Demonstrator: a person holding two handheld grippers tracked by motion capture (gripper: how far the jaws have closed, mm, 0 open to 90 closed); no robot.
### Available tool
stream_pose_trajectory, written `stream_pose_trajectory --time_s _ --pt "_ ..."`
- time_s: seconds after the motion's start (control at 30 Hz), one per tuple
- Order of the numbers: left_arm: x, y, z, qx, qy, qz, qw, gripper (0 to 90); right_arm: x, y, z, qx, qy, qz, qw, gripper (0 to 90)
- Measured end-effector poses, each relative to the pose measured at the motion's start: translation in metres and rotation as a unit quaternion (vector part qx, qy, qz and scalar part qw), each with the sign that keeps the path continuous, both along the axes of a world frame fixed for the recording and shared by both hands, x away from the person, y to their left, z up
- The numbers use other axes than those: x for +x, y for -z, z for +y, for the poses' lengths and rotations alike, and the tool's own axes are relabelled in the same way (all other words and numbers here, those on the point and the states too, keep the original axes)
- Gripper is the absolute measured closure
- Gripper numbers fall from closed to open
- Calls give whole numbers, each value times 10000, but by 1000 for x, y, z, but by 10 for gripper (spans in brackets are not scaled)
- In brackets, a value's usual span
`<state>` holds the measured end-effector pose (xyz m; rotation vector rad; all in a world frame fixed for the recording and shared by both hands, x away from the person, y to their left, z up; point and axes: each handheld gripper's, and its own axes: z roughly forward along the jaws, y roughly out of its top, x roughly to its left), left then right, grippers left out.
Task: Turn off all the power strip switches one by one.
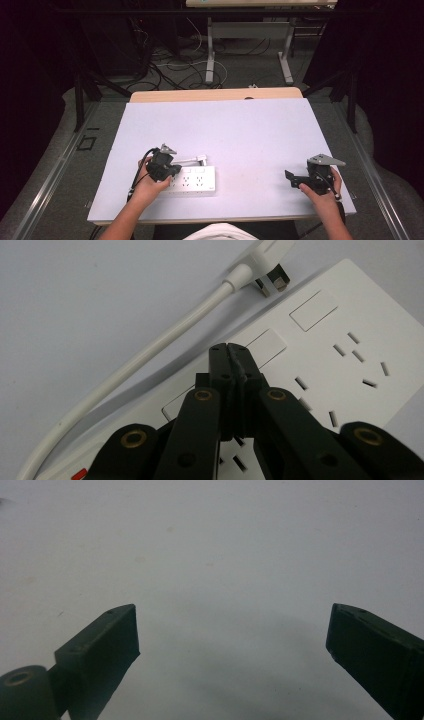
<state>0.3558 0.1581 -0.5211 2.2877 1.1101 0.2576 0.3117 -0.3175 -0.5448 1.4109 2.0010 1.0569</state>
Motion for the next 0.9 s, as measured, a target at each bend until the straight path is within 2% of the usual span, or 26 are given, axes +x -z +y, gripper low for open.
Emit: stream_pose_trajectory --time_s 0.23,0.27,0.33,0.4,0.47,0.9 --pt "1 -2 -2 -28 -21 -37 10000 900 0 0 0 3 1 -3 10000 61" --pt "0 -3 -2 -22 -18 9 10000 900 0 0 0 9 6 2 10000 61" --pt "0 -4 -3 -43 3 -62 10000 900 0 0 0 17 4 3 10000 61" --pt "0 -5 -4 -48 1 9 10000 900 0 0 0 0 0 -5 10000 61" --pt "0 -6 -6 -65 36 -88 9999 900 0 0 0 1 -1 -3 10000 61" --pt "2 -9 -19 -195 99 -11 9998 863 0 0 0 27 25 -16 10000 61"
